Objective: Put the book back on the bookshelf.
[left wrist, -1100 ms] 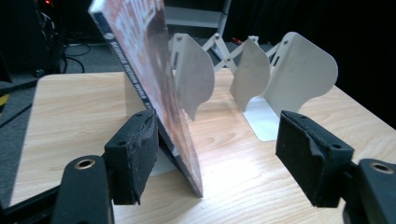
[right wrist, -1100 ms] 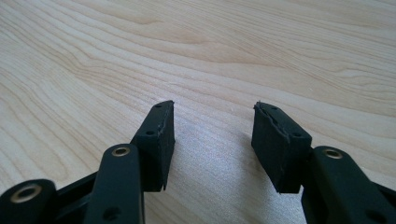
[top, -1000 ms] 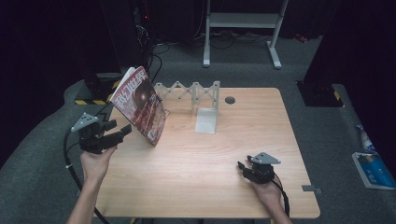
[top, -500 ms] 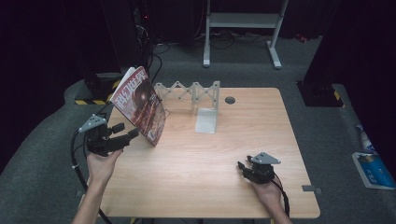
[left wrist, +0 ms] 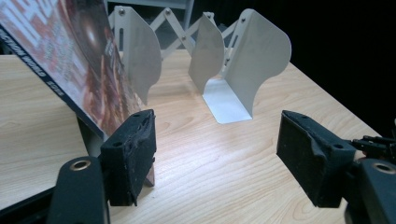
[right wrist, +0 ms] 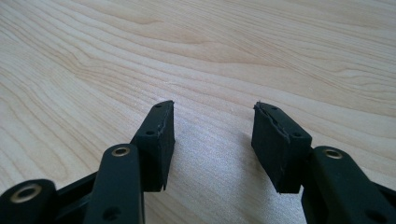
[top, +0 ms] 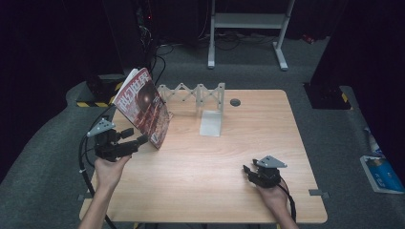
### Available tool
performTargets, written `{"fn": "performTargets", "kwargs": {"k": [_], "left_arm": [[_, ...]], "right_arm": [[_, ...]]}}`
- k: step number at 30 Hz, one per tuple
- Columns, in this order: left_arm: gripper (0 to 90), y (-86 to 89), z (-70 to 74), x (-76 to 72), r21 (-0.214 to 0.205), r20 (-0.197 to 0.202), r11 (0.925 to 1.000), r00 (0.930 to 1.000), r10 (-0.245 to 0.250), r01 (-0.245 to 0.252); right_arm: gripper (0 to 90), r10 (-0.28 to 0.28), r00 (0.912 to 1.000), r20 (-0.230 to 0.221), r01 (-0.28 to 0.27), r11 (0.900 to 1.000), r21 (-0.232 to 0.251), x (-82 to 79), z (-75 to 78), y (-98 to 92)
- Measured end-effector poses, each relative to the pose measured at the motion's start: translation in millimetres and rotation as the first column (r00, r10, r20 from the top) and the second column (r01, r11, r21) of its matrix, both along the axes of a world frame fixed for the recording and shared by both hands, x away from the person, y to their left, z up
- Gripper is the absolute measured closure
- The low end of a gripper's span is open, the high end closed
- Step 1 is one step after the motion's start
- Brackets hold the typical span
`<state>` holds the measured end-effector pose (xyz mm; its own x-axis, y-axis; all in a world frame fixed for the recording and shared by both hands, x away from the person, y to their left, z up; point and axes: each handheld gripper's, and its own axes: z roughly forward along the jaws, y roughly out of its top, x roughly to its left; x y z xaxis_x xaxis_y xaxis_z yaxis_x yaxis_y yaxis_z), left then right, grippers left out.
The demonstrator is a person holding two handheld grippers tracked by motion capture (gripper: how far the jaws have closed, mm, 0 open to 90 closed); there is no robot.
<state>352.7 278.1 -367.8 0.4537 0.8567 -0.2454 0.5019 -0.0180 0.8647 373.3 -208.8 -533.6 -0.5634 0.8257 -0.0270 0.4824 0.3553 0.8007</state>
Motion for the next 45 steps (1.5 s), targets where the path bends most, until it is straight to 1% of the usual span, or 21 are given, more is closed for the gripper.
{"fn": "performTargets", "kwargs": {"k": [1, 4, 13, 19, 22, 24, 28, 32, 35, 38, 39, 44, 45], "left_arm": [[28.2, -0.8, -0.5, 0.4, 0.003, 0.0, 1.0, 1.0, -0.005, 0.005], [27.9, -3.7, -2.0, 1.1, -0.03, -0.009, 0.9994, 0.9998, -0.019, 0.019], [27.7, -15.0, -4.9, 1.0, -0.04, -0.012, 0.9979, 0.9986, -0.052, 0.052], [29.3, -21.9, -7.6, 1.6, -0.03, -0.014, 0.9973, 0.9976, -0.067, 0.067], [29.9, -24.6, -9.6, 2.0, -0.033, -0.02, 0.9967, 0.9971, -0.074, 0.074], [30.0, -26.2, -10.5, 2.4, -0.026, -0.021, 0.9967, 0.9968, -0.078, 0.077], [30.2, -29.6, -11.6, 3.0, -0.031, -0.025, 0.9963, 0.9964, -0.081, 0.08], [30.8, -33.3, -13.4, 3.3, -0.014, -0.022, 0.9961, 0.9959, -0.087, 0.087], [31.3, -37.1, -15.3, 4.4, -0.012, -0.022, 0.9955, 0.9953, -0.094, 0.094], [31.5, -42.3, -17.4, 6.4, 0.007, -0.022, 0.9945, 0.9943, -0.105, 0.105], [31.6, -44.3, -18.0, 6.7, 0.005, -0.025, 0.9942, 0.994, -0.107, 0.107], [32.3, -51.0, -20.9, 8.9, 0.023, -0.029, 0.9928, 0.9927, -0.117, 0.118], [32.4, -52.1, -21.7, 9.2, 0.021, -0.032, 0.9927, 0.9925, -0.118, 0.119]], "right_arm": [[49.1, -0.001, 1.0, 0.0, 0.001, 1.0, 0.0, 0.0, 0.0, 0.0], [49.1, -0.001, 1.0, 0.0, 0.001, 1.0, 0.001, -0.1, 0.0, 0.1], [49.1, -0.001, 1.0, 0.0, 0.001, 1.0, 0.001, -0.1, 0.0, 0.1], [49.1, 0.0, 1.0, 0.0, 0.0, 1.0, 0.0, 0.0, 0.0, 0.0], [49.1, 0.0, 1.0, 0.0, 0.0, 1.0, 0.0, -0.1, 0.0, 0.1], [49.1, -0.002, 1.0, -0.001, 0.002, 1.0, 0.001, -0.2, 0.0, 0.2], [49.1, -0.002, 1.0, -0.001, 0.002, 1.0, 0.001, -0.2, 0.0, 0.2], [49.1, -0.002, 1.0, -0.001, 0.002, 1.0, 0.001, -0.2, 0.0, 0.2], [49.1, -0.002, 1.0, -0.001, 0.002, 1.0, 0.001, -0.2, 0.0, 0.2], [49.1, -0.001, 1.0, -0.001, 0.001, 1.0, 0.001, -0.2, 0.0, 0.2], [49.1, -0.002, 1.0, -0.001, 0.002, 1.0, 0.001, -0.2, 0.0, 0.2], [49.0, 0.0, 1.0, 0.0, 0.0, 1.0, 0.001, -0.1, 0.0, 0.1], [49.0, -0.002, 1.0, -0.002, 0.002, 1.0, 0.002, -0.2, 0.0, 0.2]]}}
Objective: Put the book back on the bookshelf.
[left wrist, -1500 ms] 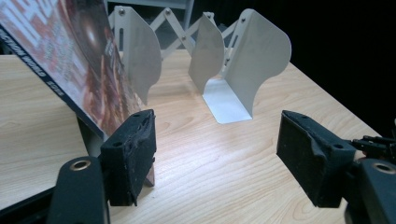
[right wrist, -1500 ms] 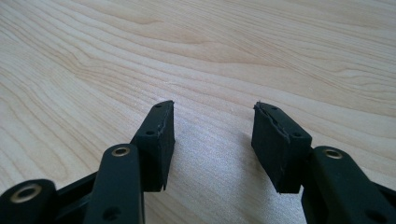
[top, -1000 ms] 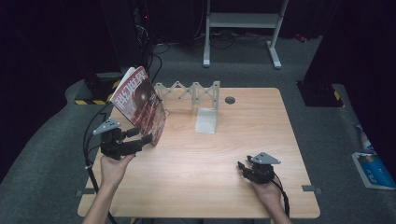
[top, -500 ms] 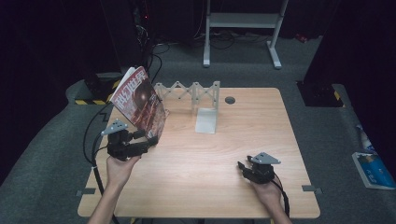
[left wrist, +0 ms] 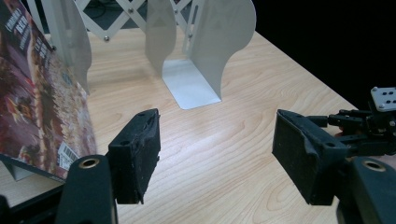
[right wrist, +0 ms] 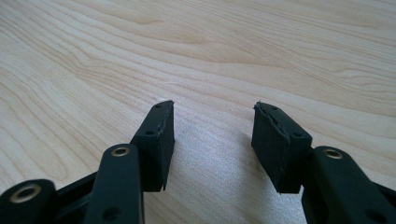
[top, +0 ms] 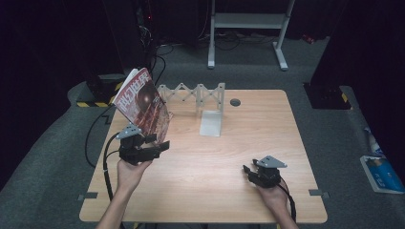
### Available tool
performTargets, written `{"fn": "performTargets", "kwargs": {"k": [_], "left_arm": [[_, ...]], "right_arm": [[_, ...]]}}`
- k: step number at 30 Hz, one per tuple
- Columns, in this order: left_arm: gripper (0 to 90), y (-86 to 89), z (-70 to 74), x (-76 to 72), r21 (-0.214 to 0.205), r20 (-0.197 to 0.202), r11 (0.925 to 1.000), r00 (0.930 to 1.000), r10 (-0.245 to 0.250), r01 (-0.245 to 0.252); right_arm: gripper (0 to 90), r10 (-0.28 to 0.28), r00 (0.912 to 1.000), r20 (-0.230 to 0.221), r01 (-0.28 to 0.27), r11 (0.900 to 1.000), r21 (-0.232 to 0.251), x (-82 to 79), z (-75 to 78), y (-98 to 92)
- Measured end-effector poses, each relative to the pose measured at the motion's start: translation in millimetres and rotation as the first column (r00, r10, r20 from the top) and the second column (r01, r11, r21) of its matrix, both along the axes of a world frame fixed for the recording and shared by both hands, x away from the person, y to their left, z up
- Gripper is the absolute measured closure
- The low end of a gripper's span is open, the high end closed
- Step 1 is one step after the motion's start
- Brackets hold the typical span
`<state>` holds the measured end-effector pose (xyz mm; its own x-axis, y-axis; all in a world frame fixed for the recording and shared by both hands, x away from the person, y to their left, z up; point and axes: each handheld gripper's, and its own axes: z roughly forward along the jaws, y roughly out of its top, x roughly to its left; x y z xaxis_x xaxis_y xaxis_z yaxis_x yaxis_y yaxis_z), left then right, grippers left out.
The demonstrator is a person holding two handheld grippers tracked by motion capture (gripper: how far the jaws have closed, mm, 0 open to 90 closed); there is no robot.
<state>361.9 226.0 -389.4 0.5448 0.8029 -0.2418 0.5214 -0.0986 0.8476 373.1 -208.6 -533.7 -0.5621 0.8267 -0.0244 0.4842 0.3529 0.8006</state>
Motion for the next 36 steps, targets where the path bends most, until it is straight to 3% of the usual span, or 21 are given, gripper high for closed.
{"fn": "performTargets", "kwargs": {"k": [23, 31, 36], "left_arm": [[34.5, -16.0, -18.0, 6.9, 0.008, -0.03, 0.9998, 0.9994, -0.016, 0.017], [34.9, -18.9, -25.4, 10.2, -0.03, -0.05, 0.9993, 0.9985, -0.022, 0.02], [34.9, -23.2, -30.0, 12.3, -0.024, -0.059, 0.9994, 0.998, -0.025, 0.024]], "right_arm": [[48.9, 0.001, 1.0, -0.001, -0.001, 1.0, 0.001, -0.2, 0.0, 0.1], [48.9, 0.0, 1.0, -0.001, 0.0, 1.0, 0.001, -0.2, 0.0, 0.2], [48.9, -0.001, 1.0, -0.003, 0.001, 1.0, 0.002, -0.4, 0.0, 0.3]]}}
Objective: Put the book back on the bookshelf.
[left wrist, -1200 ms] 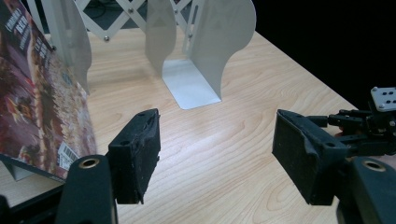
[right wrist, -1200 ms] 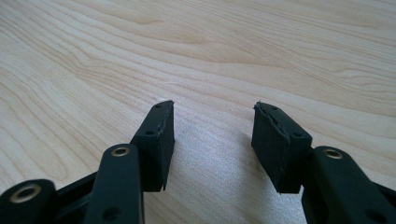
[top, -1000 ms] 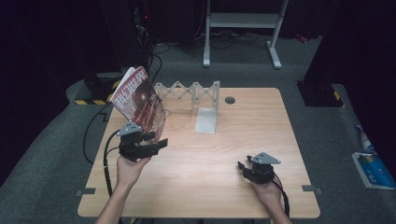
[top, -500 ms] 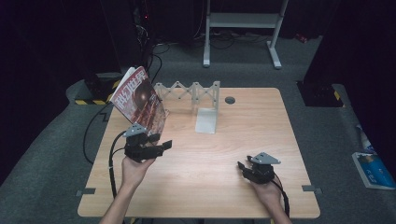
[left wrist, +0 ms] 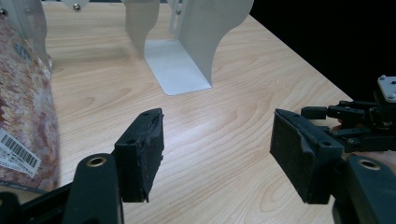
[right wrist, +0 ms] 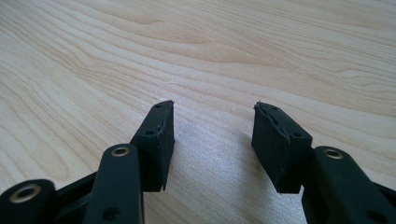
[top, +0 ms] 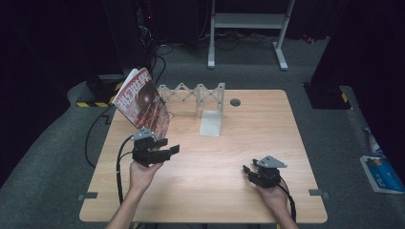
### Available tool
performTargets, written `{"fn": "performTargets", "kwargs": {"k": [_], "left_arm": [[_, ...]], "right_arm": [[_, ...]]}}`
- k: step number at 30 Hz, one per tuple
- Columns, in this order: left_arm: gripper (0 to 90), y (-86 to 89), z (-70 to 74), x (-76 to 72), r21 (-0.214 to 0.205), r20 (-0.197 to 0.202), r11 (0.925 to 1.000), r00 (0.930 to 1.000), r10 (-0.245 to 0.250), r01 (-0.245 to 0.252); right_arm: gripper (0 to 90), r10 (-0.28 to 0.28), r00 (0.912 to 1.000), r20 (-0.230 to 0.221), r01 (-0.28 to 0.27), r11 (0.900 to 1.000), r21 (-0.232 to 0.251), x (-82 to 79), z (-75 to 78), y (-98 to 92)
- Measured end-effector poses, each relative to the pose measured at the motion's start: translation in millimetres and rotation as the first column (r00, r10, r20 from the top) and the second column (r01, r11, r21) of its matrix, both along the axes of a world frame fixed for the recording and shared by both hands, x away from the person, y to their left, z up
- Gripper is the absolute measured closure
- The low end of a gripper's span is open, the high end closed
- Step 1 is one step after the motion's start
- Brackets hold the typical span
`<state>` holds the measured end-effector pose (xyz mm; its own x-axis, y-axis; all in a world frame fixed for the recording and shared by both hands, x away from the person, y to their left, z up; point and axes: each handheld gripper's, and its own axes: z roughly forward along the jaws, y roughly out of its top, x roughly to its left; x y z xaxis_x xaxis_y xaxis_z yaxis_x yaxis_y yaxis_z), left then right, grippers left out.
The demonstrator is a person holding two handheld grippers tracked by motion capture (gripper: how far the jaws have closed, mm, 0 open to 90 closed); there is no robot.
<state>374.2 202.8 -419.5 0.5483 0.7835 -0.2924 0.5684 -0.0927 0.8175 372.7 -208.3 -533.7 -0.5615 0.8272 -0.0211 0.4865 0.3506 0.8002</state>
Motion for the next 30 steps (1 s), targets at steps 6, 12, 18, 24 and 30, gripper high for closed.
{"fn": "performTargets", "kwargs": {"k": [6, 12, 18, 24, 30], "left_arm": [[35.8, -5.5, -6.9, 1.7, 0.015, -0.007, 0.9999, 1.0, 0.005, -0.005], [35.9, -11.4, -14.1, 4.7, 0.033, -0.012, 0.9995, 0.9999, 0.004, -0.004], [37.8, -17.1, -18.6, 7.4, 0.044, -0.015, 0.999, 0.9999, 0.002, -0.002], [38.9, -21.2, -24.6, 9.4, 0.052, -0.016, 0.9986, 0.9998, 0.008, -0.007], [40.4, -23.7, -31.5, 11.7, 0.065, -0.018, 0.9977, 0.9996, 0.02, -0.019]], "right_arm": [[48.9, 0.0, 1.0, 0.0, 0.0, 1.0, 0.0, -0.1, 0.0, 0.0], [48.9, 0.001, 1.0, 0.0, -0.001, 1.0, 0.0, -0.1, 0.0, 0.0], [48.8, 0.001, 1.0, 0.0, -0.001, 1.0, 0.0, -0.3, 0.0, 0.0], [48.8, 0.001, 1.0, 0.0, -0.001, 1.0, 0.0, -0.3, 0.0, 0.1], [48.9, 0.001, 1.0, 0.0, -0.001, 1.0, 0.0, -0.3, 0.0, 0.0]]}}
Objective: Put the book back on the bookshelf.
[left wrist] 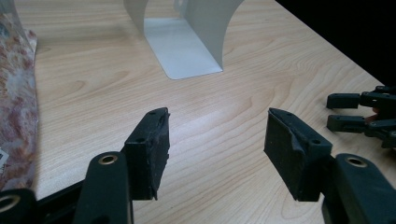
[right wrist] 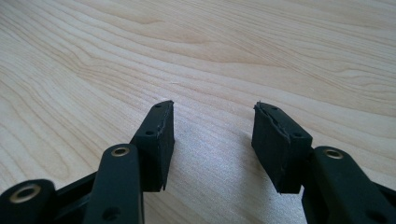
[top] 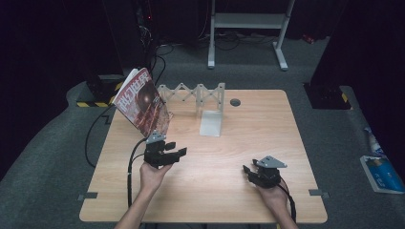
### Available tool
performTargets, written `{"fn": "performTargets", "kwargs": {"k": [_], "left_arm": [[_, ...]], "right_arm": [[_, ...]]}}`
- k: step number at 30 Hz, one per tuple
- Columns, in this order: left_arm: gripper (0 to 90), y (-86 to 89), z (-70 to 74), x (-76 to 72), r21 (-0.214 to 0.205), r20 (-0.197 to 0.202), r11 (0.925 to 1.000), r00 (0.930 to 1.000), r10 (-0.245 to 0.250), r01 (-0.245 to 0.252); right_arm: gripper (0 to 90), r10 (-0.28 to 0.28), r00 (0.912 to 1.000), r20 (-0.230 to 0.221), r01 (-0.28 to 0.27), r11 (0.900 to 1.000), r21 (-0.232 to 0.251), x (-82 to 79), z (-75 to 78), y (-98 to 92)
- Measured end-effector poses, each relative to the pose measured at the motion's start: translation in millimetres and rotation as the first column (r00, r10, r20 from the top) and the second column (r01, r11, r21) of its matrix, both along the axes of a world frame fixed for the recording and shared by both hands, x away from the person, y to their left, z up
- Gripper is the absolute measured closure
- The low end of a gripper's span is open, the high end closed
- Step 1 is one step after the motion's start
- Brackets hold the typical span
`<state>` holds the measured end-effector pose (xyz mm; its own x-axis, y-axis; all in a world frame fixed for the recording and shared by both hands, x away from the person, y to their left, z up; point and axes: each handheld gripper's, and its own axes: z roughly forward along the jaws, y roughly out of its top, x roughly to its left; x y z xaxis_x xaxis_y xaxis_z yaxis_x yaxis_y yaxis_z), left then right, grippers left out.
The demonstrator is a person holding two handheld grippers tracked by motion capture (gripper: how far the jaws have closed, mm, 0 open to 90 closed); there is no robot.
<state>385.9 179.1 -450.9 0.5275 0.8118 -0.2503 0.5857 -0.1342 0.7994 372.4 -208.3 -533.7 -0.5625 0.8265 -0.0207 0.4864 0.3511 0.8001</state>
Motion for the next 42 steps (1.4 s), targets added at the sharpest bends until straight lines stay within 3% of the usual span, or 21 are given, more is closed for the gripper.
{"fn": "performTargets", "kwargs": {"k": [5, 12, 26, 42], "left_arm": [[42.0, -2.1, -6.2, 2.1, 0.021, -0.001, 0.9998, 1.0, 0.002, -0.002], [42.3, -6.5, -13.1, 4.9, 0.019, -0.01, 0.9998, 0.9999, 0.009, -0.009], [42.4, -7.2, -28.4, 10.3, 0.046, -0.031, 0.9977, 0.9982, 0.052, -0.051], [42.4, -7.9, -44.5, 16.6, 0.081, -0.026, 0.992, 0.9947, 0.1, -0.098]], "right_arm": [[48.8, 0.0, 1.0, 0.0, 0.0, 1.0, 0.0, 0.0, 0.0, 0.0], [48.9, 0.0, 1.0, 0.0, 0.0, 1.0, 0.0, 0.0, 0.0, 0.0], [48.9, 0.0, 1.0, 0.0, 0.0, 1.0, 0.0, 0.0, 0.0, 0.0], [48.8, 0.0, 1.0, 0.0, 0.0, 1.0, 0.001, 0.0, 0.0, 0.1]]}}
